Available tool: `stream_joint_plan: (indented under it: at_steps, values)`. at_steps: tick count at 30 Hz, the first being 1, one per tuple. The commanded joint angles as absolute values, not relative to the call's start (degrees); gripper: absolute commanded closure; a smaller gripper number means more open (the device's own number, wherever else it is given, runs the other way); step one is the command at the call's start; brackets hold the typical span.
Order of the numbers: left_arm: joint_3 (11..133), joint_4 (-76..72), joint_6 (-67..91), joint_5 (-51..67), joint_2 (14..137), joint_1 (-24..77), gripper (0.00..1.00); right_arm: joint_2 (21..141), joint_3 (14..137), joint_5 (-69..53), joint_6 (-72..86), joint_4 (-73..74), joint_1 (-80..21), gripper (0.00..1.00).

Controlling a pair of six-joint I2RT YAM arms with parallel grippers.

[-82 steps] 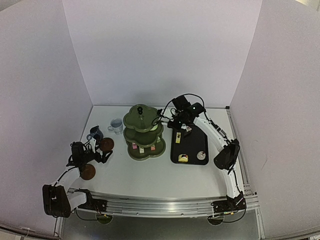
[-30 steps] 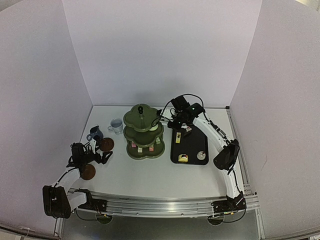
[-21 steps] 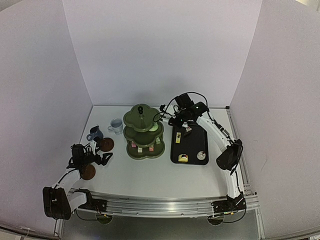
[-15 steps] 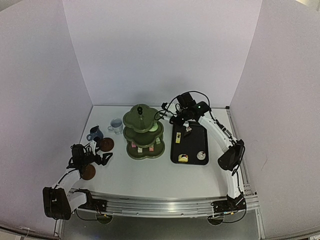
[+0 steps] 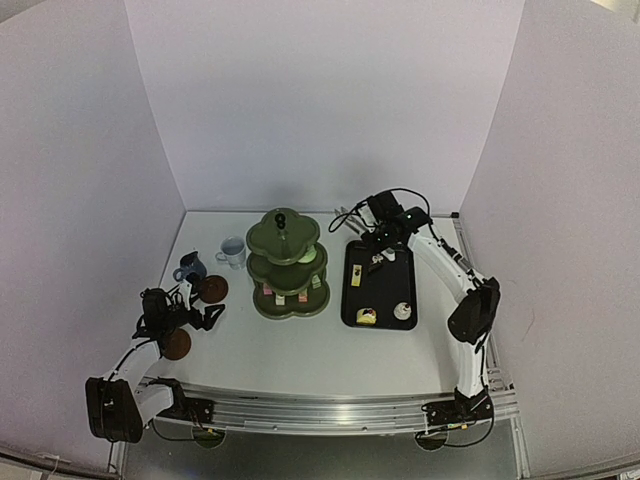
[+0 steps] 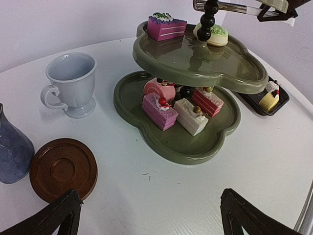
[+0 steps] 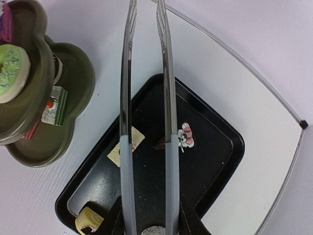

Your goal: Serve the afternoon tea

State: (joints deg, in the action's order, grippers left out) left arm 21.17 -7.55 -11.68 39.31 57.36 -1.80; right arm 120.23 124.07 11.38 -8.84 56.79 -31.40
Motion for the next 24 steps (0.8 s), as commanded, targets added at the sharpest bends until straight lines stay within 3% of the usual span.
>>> stream_joint_plan:
  at_steps: [1,10,24]
  values:
    - [21.4,-9.7,-10.6,39.5,55.9,-1.6,0.01,111.6,117.9,19.6,5.8,55.2,-31.8,0.7]
    - [20.1,-11.4,-10.5,39.2,55.5,-1.6,0.0,104.9,101.2,18.6,23.1,57.9,-34.3,0.7]
    - [18.5,-12.8,-10.2,38.5,54.0,-1.6,0.0,106.5,96.5,16.2,33.4,60.5,-37.4,0.68]
